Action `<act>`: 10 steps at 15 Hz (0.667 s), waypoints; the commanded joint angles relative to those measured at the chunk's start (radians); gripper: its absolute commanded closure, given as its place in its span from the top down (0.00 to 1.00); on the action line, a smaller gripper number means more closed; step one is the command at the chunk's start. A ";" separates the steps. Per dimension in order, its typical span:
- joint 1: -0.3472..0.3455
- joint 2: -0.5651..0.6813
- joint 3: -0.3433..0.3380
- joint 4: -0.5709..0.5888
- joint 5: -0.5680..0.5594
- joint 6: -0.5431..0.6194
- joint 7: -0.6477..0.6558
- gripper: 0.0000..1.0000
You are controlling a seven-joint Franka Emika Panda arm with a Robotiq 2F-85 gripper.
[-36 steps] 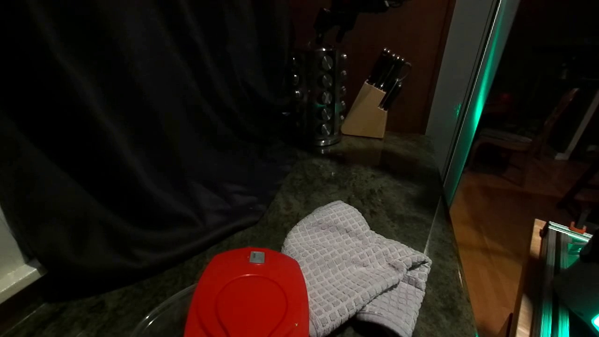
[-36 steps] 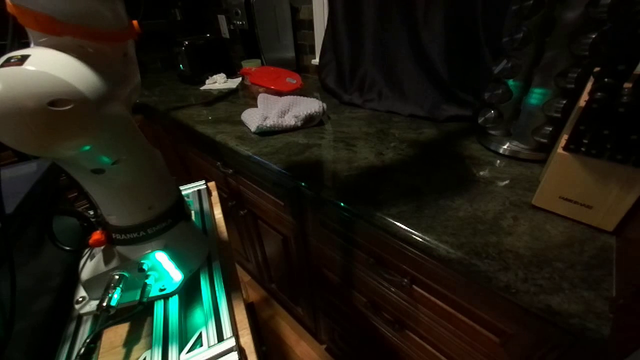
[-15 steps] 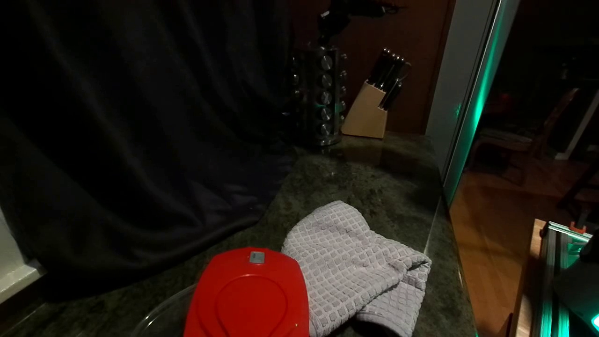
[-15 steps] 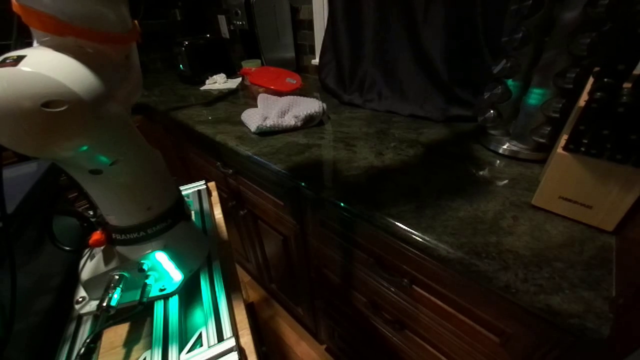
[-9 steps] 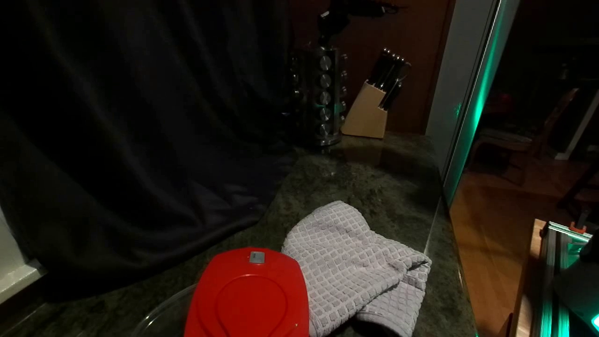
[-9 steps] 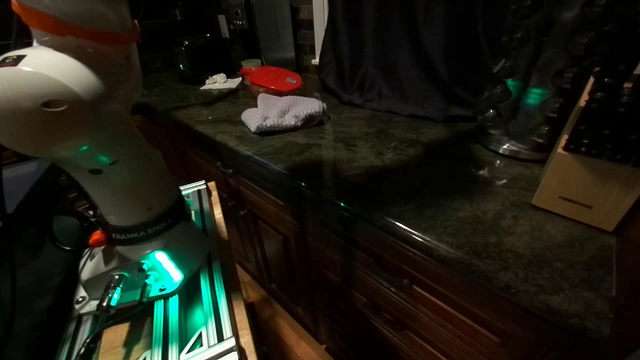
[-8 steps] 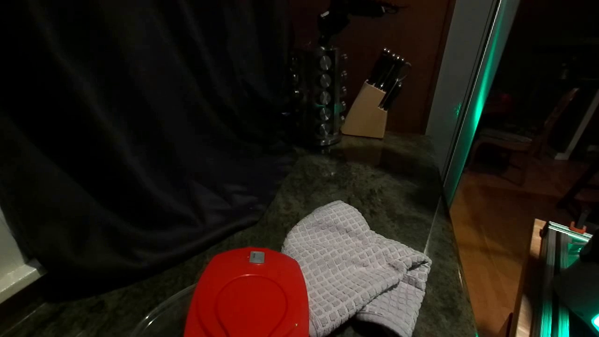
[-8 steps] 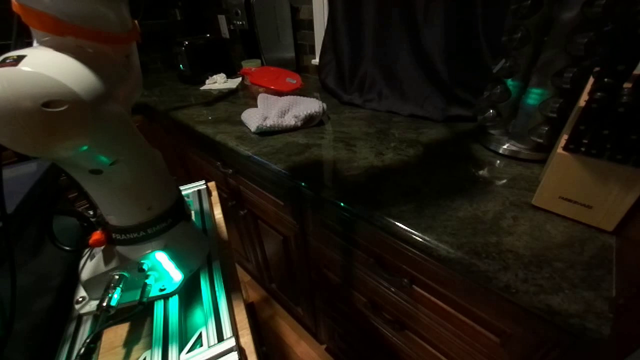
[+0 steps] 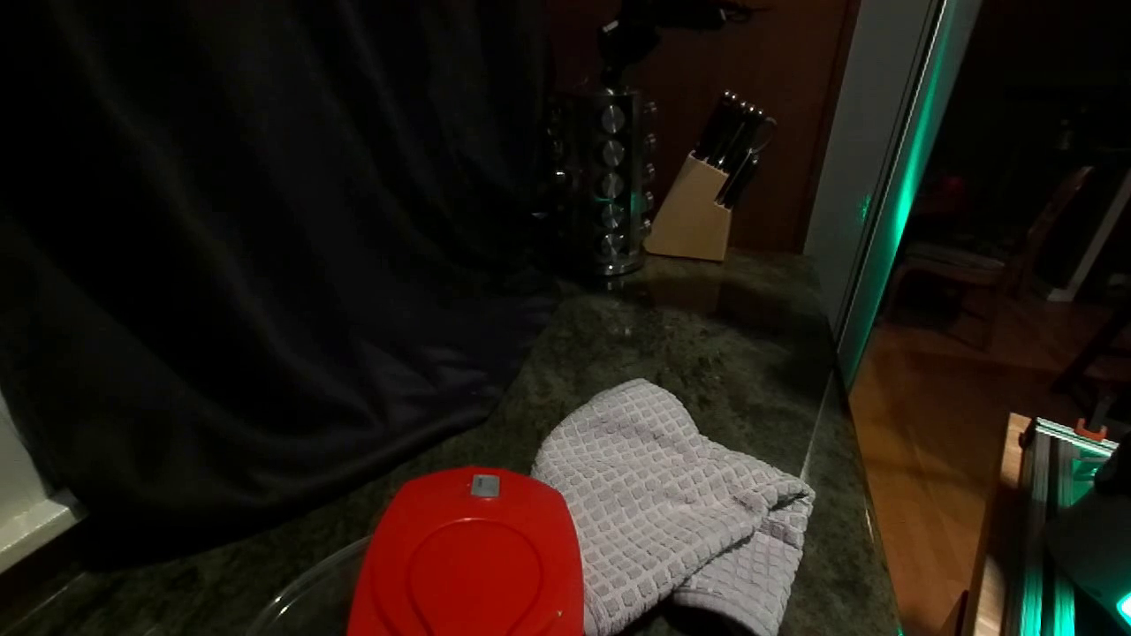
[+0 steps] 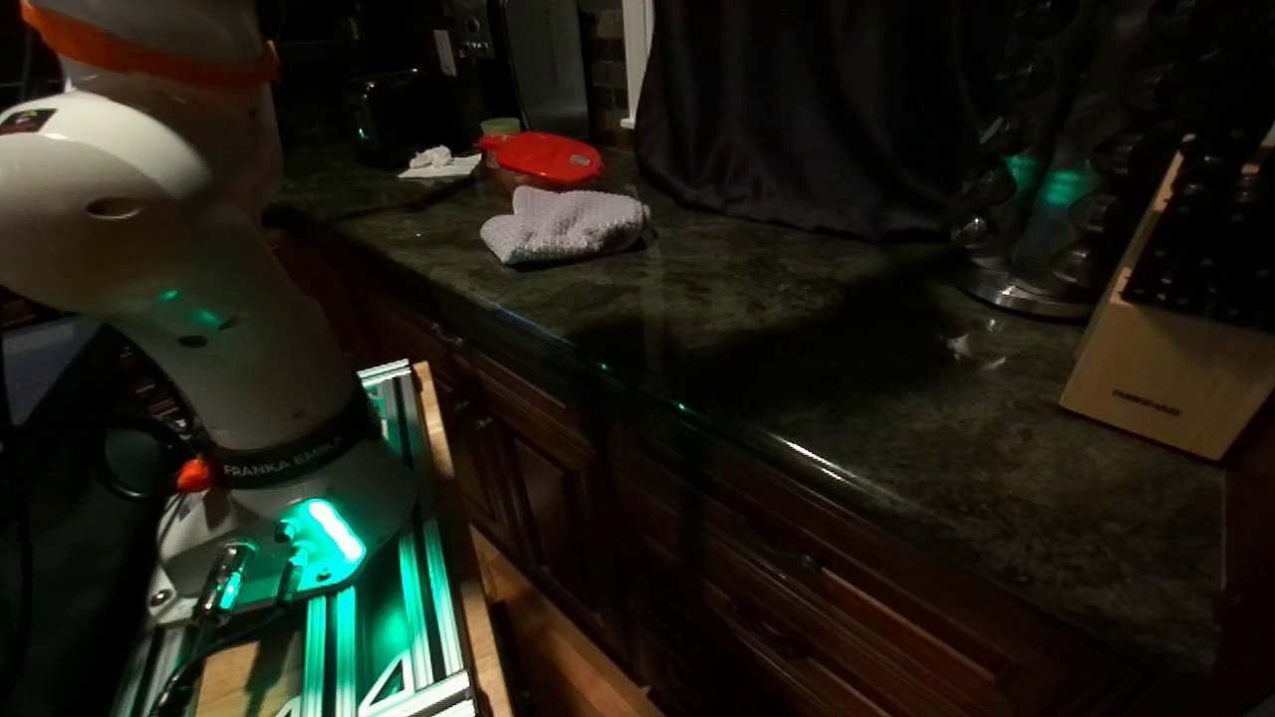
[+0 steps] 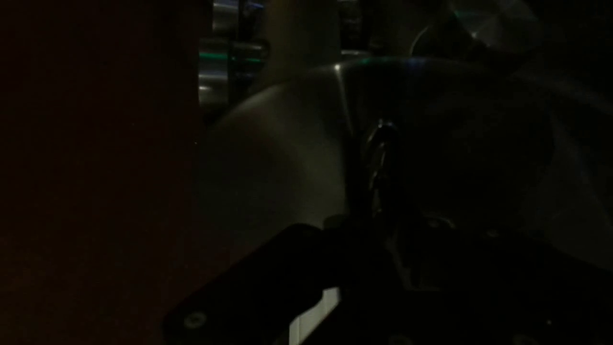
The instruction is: Move the silver stand forwards.
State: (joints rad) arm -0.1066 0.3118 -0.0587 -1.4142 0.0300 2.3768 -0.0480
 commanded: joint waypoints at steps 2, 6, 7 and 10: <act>0.013 -0.030 -0.004 0.031 0.000 -0.049 0.066 0.04; 0.020 -0.031 -0.009 0.065 -0.007 -0.096 0.126 0.04; 0.023 -0.030 -0.009 0.077 -0.012 -0.114 0.134 0.04; 0.030 -0.028 -0.007 0.096 -0.014 -0.146 0.150 0.04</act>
State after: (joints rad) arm -0.0965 0.3098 -0.0594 -1.3754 0.0282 2.2740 0.0617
